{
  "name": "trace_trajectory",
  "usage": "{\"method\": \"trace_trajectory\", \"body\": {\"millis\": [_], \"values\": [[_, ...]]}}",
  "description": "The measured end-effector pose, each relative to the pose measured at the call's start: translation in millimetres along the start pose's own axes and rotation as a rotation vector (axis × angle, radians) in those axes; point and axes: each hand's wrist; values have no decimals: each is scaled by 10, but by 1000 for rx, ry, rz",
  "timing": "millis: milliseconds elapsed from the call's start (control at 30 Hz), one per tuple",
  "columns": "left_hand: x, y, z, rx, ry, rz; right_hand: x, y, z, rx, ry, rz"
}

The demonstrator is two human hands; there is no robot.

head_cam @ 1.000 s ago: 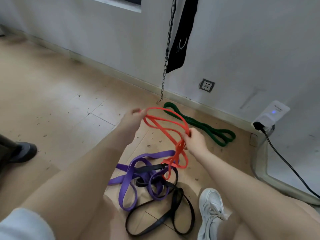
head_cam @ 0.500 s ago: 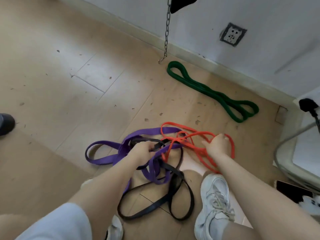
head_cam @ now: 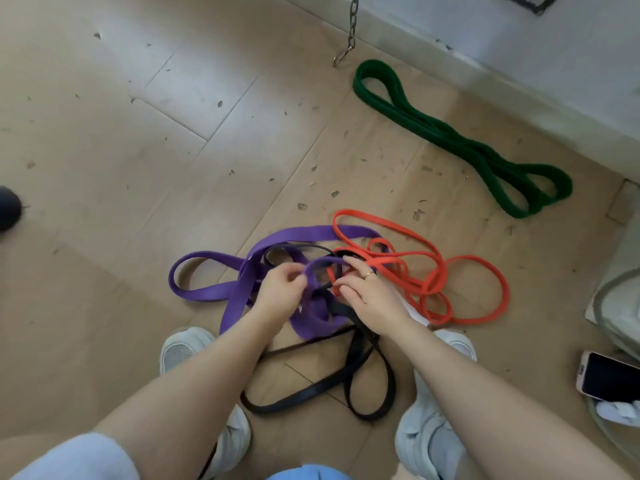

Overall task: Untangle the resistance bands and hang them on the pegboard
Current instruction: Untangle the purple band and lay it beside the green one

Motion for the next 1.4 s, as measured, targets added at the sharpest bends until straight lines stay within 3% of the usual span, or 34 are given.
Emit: {"method": "trace_trajectory", "body": {"millis": [100,167,267,333,467,533,667,867,967,1067,1167,1300,1400], "values": [[-489,-183,107,-52,-31,295,168,-155,154,57,-51,-135],[-780,-292,216,-5,-52,476,315,-216,295,144,-125,-38],[-1104,-394,468,64,-22,556,506,-206,511,195,-170,64],[-1271,-480,704,57,5,645,673,-203,680,64,-106,-6],[-1437,-732,1243,140,82,803,1155,-410,1044,-375,-6,-452],[-1497,-832,1488,212,155,824,1405,-529,1192,-384,-83,-544],[-1790,-987,1956,366,332,875,1838,-658,1445,-337,-234,-500],[-2297,-1190,2681,533,596,975,2268,-1262,1822,-612,-318,-603],[-2465,-1276,2782,486,623,1115,2494,-1697,2077,-677,-392,-573],[-2431,-1268,2756,376,591,871,2754,-2082,2282,-791,-435,-614],[-2193,-1107,2775,332,605,479,2870,-2278,2356,-706,-349,-609],[-1961,-982,2790,277,789,418,2802,-2202,2346,-531,-310,-616],[-1890,-989,2761,232,882,385,2764,-2100,2347,-518,-327,-588]]}}
Point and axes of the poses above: each hand's wrist, its own z-axis away from the middle knuckle, its own y-axis out of the palm, x = y × z
